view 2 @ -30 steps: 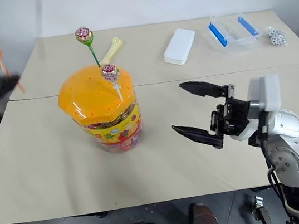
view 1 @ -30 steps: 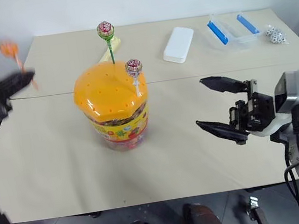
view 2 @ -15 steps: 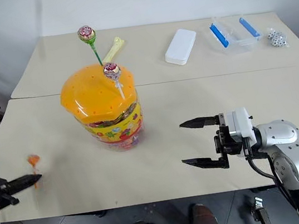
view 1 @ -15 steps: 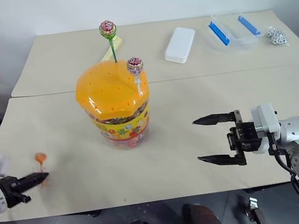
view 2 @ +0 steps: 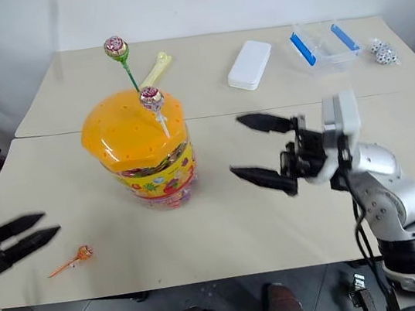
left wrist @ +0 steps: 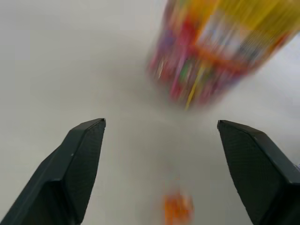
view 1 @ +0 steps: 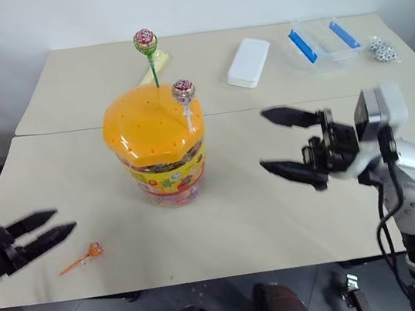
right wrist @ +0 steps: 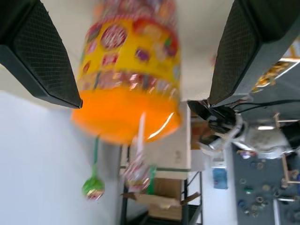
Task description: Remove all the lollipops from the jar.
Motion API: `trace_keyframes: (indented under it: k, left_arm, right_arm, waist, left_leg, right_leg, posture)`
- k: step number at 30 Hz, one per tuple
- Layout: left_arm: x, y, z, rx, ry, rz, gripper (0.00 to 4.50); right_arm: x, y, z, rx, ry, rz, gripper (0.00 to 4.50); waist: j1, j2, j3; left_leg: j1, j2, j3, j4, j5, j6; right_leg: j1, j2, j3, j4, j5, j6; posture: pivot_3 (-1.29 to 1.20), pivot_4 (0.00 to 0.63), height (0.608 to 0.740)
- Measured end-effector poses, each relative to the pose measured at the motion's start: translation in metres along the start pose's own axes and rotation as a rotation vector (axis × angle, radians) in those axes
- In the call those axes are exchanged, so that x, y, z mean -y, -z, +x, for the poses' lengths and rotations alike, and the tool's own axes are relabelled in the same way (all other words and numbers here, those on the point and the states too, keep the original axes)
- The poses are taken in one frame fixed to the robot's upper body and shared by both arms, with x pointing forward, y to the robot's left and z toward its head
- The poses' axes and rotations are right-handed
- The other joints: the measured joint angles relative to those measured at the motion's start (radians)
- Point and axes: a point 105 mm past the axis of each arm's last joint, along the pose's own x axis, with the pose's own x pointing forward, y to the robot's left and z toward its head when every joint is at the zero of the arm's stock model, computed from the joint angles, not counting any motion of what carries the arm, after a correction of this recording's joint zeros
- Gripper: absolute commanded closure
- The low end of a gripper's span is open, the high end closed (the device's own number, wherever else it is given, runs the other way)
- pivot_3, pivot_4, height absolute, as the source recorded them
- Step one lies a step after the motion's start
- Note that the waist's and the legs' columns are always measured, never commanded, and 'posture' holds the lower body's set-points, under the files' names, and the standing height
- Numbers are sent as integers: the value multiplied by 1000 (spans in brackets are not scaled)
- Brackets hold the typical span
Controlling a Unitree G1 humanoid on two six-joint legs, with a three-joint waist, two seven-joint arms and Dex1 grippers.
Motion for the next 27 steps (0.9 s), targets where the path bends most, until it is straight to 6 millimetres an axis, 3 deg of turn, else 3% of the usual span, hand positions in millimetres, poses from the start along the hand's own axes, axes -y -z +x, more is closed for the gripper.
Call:
trace_keyframes:
  k: [2,5,7,12,19,23,27]
  left_arm:
    - [10,-26,15,135,90,0,40]
    - [37,-59,40,262,228,52,40]
    - [51,-68,52,298,284,79,40]
    - [61,-61,69,293,345,80,40]
    - [55,-58,66,314,341,160,40]
    - [46,-54,60,321,308,187,0]
    - [38,-46,54,314,264,179,0]
  right_arm:
    - [2,-4,14,12,3,3,0]
    - [4,-4,28,-18,5,12,0]
    - [7,0,35,-41,38,40,0]
    - [-1,6,55,-87,-20,55,0]
    - [-17,13,76,-139,-153,55,0]
    - [-16,20,81,-154,-153,76,898]
    - [-14,22,82,-163,-150,81,2265]
  waist:
    - [2,0,0]
    - [1,0,0]
    - [-3,0,0]
    - [-28,0,0]
    - [-28,0,0]
    - [-26,0,0]
    - [-26,0,0]
  left_leg:
    - [0,0,0,0,0,0]
    - [-1,-1,-1,0,0,0]
    - [-1,-2,-1,0,0,0]
    - [-1,-1,2,-1,0,-1]
    - [-1,-1,4,-1,0,-1]
    - [-2,-1,4,-1,0,-1]
    - [-2,-1,4,-1,0,-1]
  right_leg:
    - [0,0,0,1,0,0]
    - [0,0,0,1,1,1]
    - [0,0,-1,1,1,1]
    - [-1,2,-2,1,0,1]
    - [-1,2,-2,1,0,0]
    - [-1,2,-3,0,0,0]
    - [-1,2,-3,0,0,0]
  posture:
    - [0,150,740]
    - [0,150,740]
    - [0,150,740]
    - [0,150,740]
    - [0,150,740]
    - [0,150,740]
    - [0,150,740]
